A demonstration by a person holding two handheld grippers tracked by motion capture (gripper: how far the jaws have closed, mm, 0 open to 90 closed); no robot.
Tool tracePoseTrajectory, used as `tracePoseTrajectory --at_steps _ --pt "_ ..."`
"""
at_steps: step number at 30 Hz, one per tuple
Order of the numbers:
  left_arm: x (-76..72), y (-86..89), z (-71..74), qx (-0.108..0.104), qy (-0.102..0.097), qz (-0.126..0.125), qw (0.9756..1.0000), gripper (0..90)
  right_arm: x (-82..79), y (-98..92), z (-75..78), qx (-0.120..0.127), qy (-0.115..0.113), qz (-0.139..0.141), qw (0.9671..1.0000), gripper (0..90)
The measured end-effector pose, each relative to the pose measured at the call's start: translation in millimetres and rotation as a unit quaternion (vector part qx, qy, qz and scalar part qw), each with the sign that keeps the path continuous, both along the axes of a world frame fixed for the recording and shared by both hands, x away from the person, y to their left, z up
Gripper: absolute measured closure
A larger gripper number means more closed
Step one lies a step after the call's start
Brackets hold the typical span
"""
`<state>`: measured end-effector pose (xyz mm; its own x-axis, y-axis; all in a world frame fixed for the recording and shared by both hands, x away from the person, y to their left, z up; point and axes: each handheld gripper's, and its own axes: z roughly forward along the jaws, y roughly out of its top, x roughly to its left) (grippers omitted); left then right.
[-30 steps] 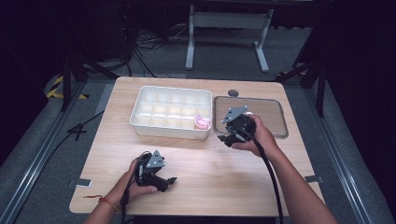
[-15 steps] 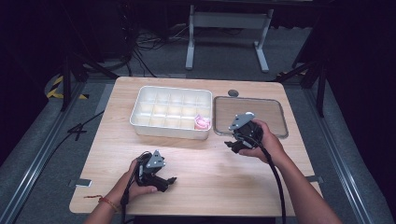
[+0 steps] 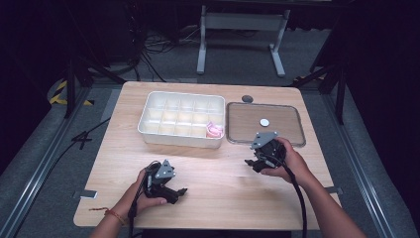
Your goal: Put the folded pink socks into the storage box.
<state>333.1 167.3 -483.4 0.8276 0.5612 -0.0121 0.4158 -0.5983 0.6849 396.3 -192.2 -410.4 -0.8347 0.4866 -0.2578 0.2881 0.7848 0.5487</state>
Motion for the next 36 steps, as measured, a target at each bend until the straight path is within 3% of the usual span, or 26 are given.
tracePoseTrajectory --at_steps 4,18,36 --pt "0.2 -0.1 -0.1 -0.001 0.000 0.000 1.0000 11.3 -6.6 -7.4 -6.0 -0.002 -0.009 -0.011 0.9999 32.1" --pt "0.2 -0.3 -0.1 0.000 0.000 0.000 1.0000 11.2 -30.4 -30.2 -21.6 0.009 -0.004 -0.013 0.9999 31.7" --pt "0.1 -0.5 0.0 0.000 0.001 0.002 1.0000 11.1 -57.5 -79.6 -48.1 0.056 -0.007 -0.043 0.9975 31.1"
